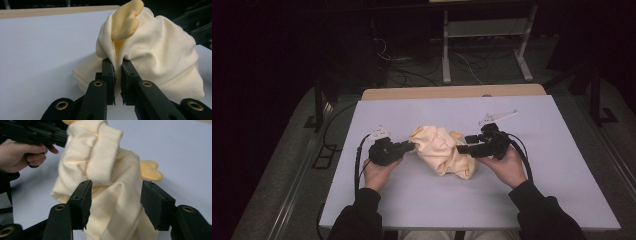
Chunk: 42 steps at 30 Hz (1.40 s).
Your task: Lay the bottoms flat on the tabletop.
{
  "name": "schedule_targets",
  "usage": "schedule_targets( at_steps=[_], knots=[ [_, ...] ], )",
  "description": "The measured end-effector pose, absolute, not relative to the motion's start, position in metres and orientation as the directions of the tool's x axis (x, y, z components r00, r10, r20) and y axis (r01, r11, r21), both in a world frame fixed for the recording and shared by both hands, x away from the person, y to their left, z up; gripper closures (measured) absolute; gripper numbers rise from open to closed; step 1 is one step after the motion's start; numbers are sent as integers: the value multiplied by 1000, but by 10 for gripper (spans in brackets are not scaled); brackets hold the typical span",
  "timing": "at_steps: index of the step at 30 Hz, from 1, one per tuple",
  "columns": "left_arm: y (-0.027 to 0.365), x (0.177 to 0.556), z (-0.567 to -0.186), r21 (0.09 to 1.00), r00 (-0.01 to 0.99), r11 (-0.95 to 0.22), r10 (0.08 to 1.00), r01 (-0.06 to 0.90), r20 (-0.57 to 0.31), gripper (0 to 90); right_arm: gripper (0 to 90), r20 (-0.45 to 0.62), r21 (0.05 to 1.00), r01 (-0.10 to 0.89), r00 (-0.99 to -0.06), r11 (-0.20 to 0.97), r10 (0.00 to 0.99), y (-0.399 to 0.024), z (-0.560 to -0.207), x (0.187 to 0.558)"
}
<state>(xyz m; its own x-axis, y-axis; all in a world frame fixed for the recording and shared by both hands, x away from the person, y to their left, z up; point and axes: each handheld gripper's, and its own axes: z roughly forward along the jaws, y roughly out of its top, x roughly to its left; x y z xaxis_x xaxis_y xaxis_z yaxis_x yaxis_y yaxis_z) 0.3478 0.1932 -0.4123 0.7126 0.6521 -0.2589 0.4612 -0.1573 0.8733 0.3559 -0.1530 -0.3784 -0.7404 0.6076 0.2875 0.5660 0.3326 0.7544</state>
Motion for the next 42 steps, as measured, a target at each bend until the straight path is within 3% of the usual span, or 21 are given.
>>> schedule_targets(
  at_steps=[6,11,12,16,33,42],
  knots=[
    [193,348,-412,876,714,-147,648,458,-265,815,448,320,723,599,-732,344,602,-153,-391,368],
    [193,347,-411,877,716,-152,648,456,-260,814,614,315,708,605,-732,364,605,-150,-394,369],
    [193,347,-411,878,717,-152,648,454,-259,814,684,305,702,604,-734,377,607,-148,-394,369],
    [193,346,-412,877,717,-157,648,454,-255,814,737,287,698,596,-741,398,607,-146,-395,367],
    [194,343,-407,893,727,-135,638,429,-253,812,800,276,711,603,-713,362,645,-165,-384,371],
    [191,347,-389,922,731,-116,649,369,-211,813,814,224,786,562,-647,257,729,-209,-352,372]
  ],
)
